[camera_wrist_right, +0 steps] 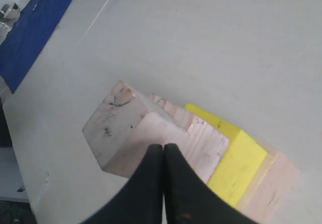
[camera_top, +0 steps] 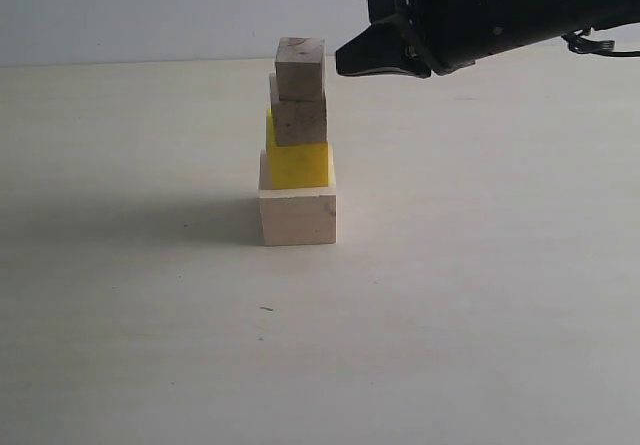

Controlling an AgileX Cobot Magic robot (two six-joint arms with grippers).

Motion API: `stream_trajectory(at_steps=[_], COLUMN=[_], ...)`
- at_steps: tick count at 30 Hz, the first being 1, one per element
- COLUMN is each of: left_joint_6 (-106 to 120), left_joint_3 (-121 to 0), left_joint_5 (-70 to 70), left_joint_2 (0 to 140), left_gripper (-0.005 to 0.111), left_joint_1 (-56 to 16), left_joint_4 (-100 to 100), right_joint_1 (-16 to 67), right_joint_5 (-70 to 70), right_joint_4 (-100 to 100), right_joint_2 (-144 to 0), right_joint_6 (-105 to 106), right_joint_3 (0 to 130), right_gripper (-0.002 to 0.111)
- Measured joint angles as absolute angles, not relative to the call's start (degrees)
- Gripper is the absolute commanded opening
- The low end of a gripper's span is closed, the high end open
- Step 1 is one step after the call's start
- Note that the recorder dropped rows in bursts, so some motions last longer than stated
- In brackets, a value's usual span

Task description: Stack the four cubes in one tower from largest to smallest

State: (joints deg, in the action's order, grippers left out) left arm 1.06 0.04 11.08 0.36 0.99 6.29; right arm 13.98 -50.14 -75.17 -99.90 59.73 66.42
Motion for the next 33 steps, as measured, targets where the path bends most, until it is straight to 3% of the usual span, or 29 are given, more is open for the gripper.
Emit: stream_trajectory(at_steps=[33], left_joint_6=[1.1], left_joint_3=[0.0], left_joint_5=[11.1], left_joint_2=[0.4], left_gripper=[0.0], left_joint_1=[1.0], left_joint_4=[6.3], right_joint_1=[18.4], right_joint_5=[-43.8], right_joint_4=[-72.0], right_joint_2=[-101.9], right_joint_6=[58.2], right_joint_3=[68.0], right_gripper=[0.0])
